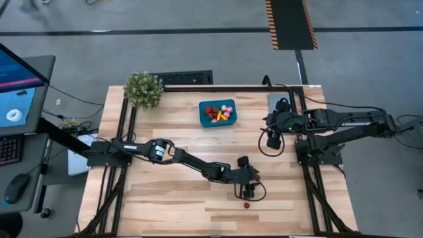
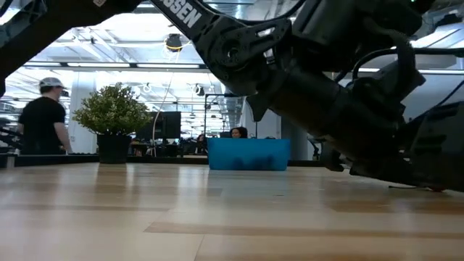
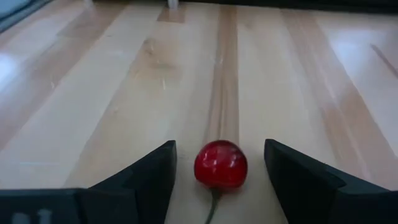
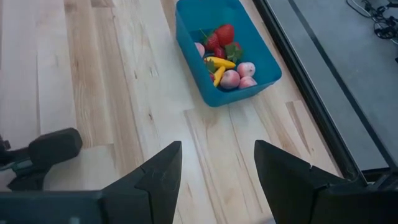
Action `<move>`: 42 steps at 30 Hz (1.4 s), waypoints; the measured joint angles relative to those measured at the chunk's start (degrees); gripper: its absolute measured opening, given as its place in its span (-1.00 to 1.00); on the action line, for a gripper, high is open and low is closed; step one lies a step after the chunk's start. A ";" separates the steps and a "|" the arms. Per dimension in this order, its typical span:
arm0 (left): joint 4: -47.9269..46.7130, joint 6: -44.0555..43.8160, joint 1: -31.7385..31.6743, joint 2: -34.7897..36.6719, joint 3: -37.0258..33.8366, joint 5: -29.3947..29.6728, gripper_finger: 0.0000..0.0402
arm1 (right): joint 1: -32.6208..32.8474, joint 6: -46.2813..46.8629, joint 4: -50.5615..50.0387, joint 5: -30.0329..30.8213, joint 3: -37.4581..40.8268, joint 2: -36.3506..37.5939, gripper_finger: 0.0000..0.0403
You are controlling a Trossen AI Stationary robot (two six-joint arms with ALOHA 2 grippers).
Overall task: Pick and placing Produce into tupperware
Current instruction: Put the top cherry into the blue bin
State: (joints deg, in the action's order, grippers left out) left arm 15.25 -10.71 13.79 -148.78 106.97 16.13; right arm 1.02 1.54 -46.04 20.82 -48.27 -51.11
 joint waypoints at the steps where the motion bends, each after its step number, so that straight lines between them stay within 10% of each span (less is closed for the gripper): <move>1: 0.09 -0.89 0.18 -0.10 0.09 0.76 0.17 | -0.02 0.00 -0.09 0.02 0.02 0.00 0.12; 23: -0.62 -2.52 0.57 -0.20 0.07 4.74 -0.60 | -0.02 -0.02 -0.26 0.02 0.02 0.01 0.12; 42: -5.76 -3.25 3.61 7.61 1.86 11.84 -0.55 | -0.02 -0.09 -0.25 0.02 0.00 0.02 0.12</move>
State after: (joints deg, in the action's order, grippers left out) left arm 9.49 -13.96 17.40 -141.17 108.84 27.96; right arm 0.99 1.45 -46.29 20.84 -48.27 -51.09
